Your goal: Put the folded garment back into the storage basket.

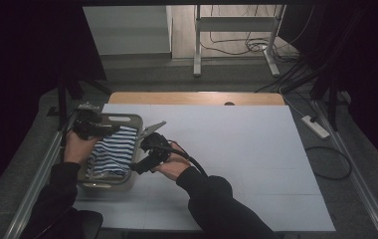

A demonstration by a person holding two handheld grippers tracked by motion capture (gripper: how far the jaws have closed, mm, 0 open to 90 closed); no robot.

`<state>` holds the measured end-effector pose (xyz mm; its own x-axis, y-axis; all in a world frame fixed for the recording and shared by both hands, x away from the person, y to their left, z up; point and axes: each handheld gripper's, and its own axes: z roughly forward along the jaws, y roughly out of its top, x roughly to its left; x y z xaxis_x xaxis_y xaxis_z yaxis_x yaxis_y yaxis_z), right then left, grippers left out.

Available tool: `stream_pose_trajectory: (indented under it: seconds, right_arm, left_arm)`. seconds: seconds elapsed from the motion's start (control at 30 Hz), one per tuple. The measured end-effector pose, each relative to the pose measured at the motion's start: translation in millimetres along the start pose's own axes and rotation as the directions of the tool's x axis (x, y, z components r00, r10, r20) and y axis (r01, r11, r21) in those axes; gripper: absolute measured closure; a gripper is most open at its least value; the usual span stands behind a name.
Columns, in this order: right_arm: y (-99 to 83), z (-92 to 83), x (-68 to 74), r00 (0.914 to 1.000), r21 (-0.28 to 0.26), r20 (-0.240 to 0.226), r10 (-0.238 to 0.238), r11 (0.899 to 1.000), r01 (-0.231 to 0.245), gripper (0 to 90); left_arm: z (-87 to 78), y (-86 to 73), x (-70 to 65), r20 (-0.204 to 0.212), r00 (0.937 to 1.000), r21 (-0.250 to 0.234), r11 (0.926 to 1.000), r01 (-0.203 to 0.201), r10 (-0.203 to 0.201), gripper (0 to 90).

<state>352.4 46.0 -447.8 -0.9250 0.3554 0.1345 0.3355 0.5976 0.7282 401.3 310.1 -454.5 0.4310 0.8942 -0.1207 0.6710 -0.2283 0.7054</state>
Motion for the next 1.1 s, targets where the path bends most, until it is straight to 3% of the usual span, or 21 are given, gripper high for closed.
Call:
stream_pose_trajectory:
  seconds: [0.27,0.5,0.63,0.87,1.1]
  right_arm:
    - [-10.2,-15.3,-8.3,0.9997,-0.006,0.025,0.001,1.0,-0.001,2.7]
    - [-20.3,-26.8,-16.2,0.9998,0.001,0.019,0.01,1.0,-0.01,0.7]
    - [-29.4,-32.7,-17.8,0.9991,0.024,0.042,-0.004,1.0,0.003,0.0]
    - [-42.9,-48.1,-24.8,0.9981,-0.01,0.057,0.024,1.0,-0.023,0.0]
    - [-56.3,-58.3,-30.7,0.9964,-0.022,0.075,0.039,0.999,-0.037,0.0]
  left_arm:
    - [2.4,0.3,-14.0,0.009,0.9996,0.007,0.9996,-0.028,0.028,4.5]
    - [3.9,-4.1,-21.9,0.023,0.999,0.005,0.9992,-0.039,0.038,1.9]
    - [3.3,-6.5,-25.2,0.019,0.9987,-0.016,0.9988,-0.046,0.047,0.1]
    - [0.5,-9.5,-33.1,0.055,0.9976,-0.057,0.9977,-0.038,0.041,0.0]
    - [-0.9,-9.8,-43.6,0.058,0.9964,-0.088,0.9946,-0.056,0.061,0.0]
